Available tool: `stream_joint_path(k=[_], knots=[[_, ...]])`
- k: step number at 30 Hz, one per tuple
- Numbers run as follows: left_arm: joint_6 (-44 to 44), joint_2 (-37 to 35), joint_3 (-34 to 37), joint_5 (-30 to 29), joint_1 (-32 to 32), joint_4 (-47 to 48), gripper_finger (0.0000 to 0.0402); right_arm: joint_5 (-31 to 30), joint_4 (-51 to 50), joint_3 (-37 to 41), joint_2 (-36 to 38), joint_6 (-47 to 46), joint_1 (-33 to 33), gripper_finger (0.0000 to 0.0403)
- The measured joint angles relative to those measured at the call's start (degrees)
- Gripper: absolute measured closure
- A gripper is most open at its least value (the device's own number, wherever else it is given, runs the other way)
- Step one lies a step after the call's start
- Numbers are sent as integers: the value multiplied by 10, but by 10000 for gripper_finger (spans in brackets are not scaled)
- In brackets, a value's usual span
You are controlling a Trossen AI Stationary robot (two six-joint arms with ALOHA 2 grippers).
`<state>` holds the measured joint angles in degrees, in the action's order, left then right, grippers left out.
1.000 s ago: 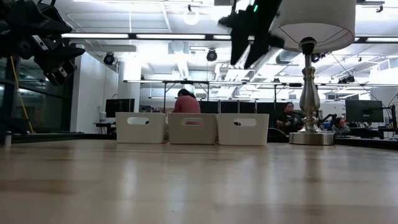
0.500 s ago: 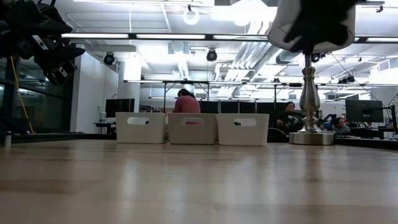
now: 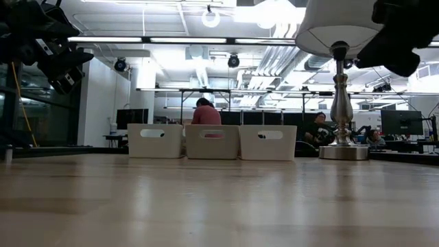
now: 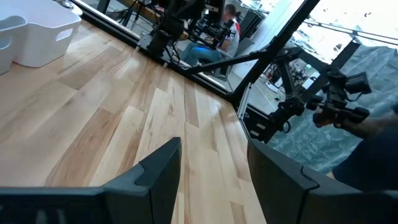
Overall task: Pick & Place Markers
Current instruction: Return to Home Position
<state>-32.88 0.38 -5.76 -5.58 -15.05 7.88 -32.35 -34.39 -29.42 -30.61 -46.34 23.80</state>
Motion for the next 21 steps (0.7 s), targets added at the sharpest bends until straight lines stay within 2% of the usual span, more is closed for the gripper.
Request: stream_joint_path(k=[9,21], knots=[[0,0,0,0,0,0,220,43,12,50,119,63,18,339],[0,0,0,0,0,0,220,39,4,53,209,123,40,373]])
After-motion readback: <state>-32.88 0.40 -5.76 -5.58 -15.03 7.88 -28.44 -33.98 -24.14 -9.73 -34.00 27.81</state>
